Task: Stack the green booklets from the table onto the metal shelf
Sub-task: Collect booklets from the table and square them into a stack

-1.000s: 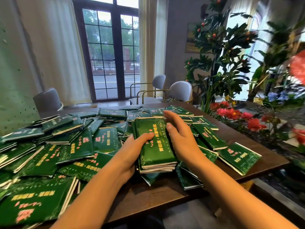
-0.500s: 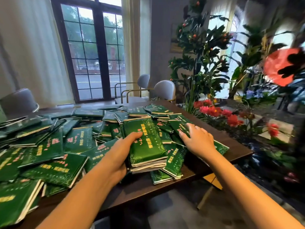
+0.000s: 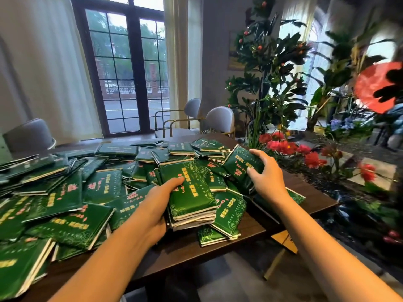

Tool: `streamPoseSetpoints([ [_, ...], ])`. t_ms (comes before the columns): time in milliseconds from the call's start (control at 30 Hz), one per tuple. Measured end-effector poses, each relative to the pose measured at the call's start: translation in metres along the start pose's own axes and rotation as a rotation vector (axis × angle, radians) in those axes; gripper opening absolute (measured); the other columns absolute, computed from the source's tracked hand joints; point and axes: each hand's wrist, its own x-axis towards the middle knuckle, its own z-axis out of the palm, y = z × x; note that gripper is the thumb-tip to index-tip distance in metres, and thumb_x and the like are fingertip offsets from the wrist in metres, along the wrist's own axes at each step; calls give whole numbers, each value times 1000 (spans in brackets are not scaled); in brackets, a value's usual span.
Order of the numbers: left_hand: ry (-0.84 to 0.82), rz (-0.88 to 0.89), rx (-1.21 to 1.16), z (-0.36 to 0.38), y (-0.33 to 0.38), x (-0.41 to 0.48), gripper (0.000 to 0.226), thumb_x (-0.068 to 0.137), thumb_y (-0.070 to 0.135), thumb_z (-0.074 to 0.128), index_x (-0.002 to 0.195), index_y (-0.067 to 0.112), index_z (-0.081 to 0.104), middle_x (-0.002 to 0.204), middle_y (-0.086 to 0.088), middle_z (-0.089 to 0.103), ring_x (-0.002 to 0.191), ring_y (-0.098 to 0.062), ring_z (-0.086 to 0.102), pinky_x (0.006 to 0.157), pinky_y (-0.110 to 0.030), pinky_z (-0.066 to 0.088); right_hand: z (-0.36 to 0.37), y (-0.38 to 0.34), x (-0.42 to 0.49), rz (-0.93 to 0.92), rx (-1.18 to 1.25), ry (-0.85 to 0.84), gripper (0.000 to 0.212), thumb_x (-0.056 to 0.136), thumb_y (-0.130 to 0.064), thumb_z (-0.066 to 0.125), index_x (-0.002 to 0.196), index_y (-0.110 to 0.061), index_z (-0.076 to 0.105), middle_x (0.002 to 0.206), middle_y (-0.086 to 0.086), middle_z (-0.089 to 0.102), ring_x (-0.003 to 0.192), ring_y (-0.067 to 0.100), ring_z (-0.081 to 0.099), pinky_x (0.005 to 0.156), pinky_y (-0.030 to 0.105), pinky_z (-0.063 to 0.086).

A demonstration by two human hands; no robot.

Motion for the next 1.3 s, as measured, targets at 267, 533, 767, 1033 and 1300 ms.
streamPoseSetpoints([
  [267, 39, 57, -148, -2, -17, 4, 44, 90, 29, 62, 125, 4, 53, 100, -22, 71, 82, -34, 71, 69, -52, 58, 7, -45, -48, 142, 704, -12, 34, 87, -4, 63, 117, -21, 64, 116, 4, 66, 102, 19, 65, 90, 35, 53],
  [533, 70, 138, -211, 9, -27, 10, 82, 66, 41, 81, 132, 6, 48, 108, -19, 70, 94, -35, 70, 77, -57, 56, 23, -71, -75, -29, 428, -124, 46, 86, -13, 66, 131, -16, 54, 118, -6, 57, 109, 0, 51, 93, 5, 36],
  [767, 108, 175, -216, 15, -24, 6, 114, 48, 45, 90, 142, 14, 32, 117, -13, 65, 101, -30, 67, 81, -49, 57, 34, -74, -93, -148, 266, -204, 58, 82, -43, 54, 136, -24, 47, 109, -8, 49, 113, 7, 43, 99, 15, 32],
  [1033, 170, 188, -266, 9, -26, 9, 79, 78, 25, 77, 140, 19, 28, 113, -17, 65, 95, -33, 68, 83, -55, 55, 19, -72, -81, -177, 239, -397, 34, 100, -26, 42, 133, -23, 51, 117, -3, 46, 118, 8, 40, 103, 15, 27],
  [1300, 158, 169, -269, -16, -20, 1, 58, 80, 25, 74, 131, 14, 47, 108, -14, 70, 88, -29, 71, 77, -43, 58, 0, -39, -66, -73, -464, -449, 52, 95, -49, 40, 141, -26, 39, 141, 3, 45, 131, 25, 38, 107, 43, 33],
])
